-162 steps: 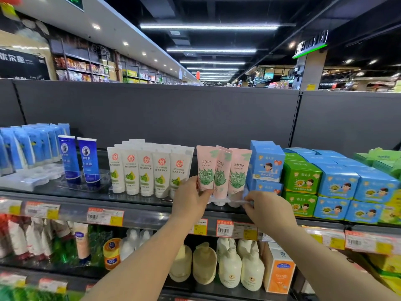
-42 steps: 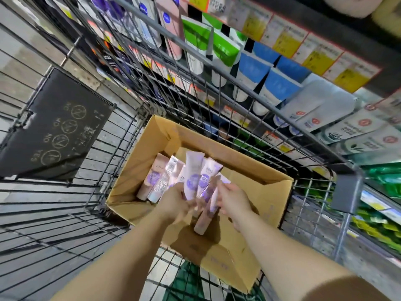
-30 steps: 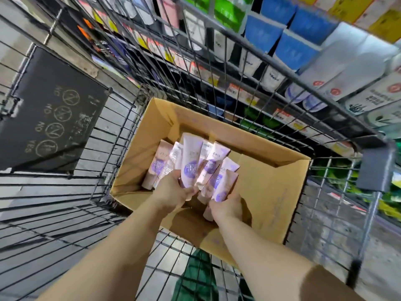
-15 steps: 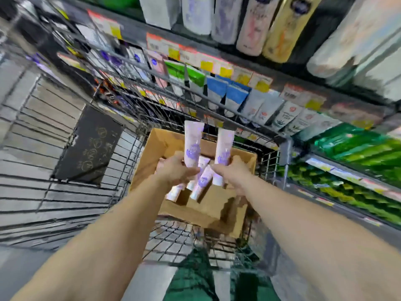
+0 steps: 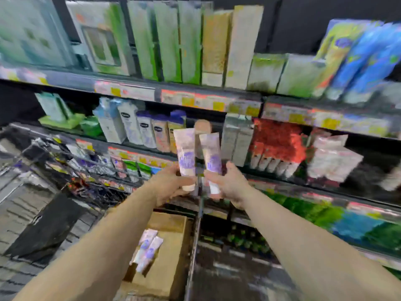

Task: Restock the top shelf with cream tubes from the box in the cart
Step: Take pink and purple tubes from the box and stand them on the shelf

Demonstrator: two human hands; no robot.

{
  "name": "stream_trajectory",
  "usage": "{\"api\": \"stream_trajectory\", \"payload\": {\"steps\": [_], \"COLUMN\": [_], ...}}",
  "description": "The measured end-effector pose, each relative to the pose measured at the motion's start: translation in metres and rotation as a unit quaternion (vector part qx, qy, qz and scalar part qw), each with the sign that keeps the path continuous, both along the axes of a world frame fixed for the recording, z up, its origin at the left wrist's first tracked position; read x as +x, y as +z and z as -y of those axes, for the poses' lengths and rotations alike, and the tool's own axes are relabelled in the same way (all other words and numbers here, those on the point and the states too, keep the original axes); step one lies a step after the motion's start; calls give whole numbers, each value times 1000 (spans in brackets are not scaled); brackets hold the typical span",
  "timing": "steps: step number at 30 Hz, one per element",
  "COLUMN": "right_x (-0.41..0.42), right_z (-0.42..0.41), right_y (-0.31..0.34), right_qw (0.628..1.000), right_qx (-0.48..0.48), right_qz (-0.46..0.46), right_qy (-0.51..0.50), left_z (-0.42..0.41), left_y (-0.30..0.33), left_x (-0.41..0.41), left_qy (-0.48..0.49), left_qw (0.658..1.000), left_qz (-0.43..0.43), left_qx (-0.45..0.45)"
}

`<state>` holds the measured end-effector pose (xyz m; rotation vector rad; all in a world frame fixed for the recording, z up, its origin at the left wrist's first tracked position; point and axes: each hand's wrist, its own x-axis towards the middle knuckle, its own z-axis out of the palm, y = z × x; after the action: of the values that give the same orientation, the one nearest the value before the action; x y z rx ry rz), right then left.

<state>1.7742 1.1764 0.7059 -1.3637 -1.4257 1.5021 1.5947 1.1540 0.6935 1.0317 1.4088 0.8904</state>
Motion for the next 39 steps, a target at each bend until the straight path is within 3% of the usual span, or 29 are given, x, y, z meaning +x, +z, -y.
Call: {"api": "stream_trajectory", "payload": {"steps": [3, 8, 14, 26, 33, 39], "right_x": [86, 209, 313, 395, 413, 416], "right_z": [8, 22, 28, -47, -115, -173], "right_y": [31, 74, 109, 190, 206, 195], "right_qw": [999, 992, 980, 930, 918, 920], "right_qx": [31, 74, 126, 270, 266, 245], "right_qz": [-2, -21, -18, 78, 76, 148], "right_qy": [-18, -98, -153, -238, -282, -268], "left_z": [1, 2, -11, -88, -125, -131], "left_y": [34, 85, 129, 155, 165, 169], "left_x": [89, 216, 316, 356, 363, 367], "left_qy": [-22, -95, -146, -179, -174, -173], "left_qw": [999, 986, 974, 958, 958, 957], "left_qz": [9, 106, 130, 39, 23, 9], "left_qx": [46, 88, 112, 219, 226, 231]}}
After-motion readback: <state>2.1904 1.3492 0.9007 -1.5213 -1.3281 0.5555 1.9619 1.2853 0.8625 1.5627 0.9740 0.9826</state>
